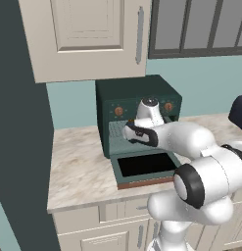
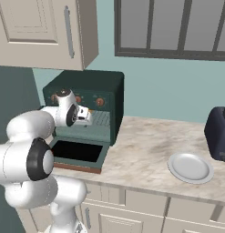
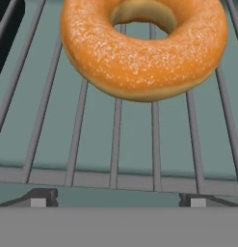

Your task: Pick up the bagel from the plate, place it on the toaster oven rack, close the door, and set the timer.

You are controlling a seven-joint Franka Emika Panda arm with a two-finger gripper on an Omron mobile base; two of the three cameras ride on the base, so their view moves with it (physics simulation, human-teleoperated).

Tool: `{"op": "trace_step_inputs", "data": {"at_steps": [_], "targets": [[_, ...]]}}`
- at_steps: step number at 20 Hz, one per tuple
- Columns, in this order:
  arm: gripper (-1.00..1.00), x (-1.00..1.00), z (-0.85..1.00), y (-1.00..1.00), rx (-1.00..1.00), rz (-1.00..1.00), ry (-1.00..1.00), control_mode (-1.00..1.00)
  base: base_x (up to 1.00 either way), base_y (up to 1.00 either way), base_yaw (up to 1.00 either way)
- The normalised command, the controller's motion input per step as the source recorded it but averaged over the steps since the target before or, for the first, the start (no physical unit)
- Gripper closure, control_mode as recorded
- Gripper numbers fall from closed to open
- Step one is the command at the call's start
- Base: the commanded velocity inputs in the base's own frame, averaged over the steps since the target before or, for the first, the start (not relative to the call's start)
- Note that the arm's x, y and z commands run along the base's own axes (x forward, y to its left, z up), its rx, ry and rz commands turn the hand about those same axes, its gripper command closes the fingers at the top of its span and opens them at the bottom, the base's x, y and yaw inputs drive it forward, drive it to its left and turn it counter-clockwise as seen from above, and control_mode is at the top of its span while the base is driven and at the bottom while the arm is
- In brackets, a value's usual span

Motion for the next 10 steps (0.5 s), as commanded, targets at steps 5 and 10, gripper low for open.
{"op": "trace_step_inputs", "data": {"at_steps": [5,10], "targets": [[-1.00,0.10,0.00,0.00,0.00,0.00,0.00,-1.00,0.00,0.00,0.00],[-1.00,-0.98,0.00,0.00,0.00,0.00,-0.01,-1.00,0.00,0.00,0.00]]}}
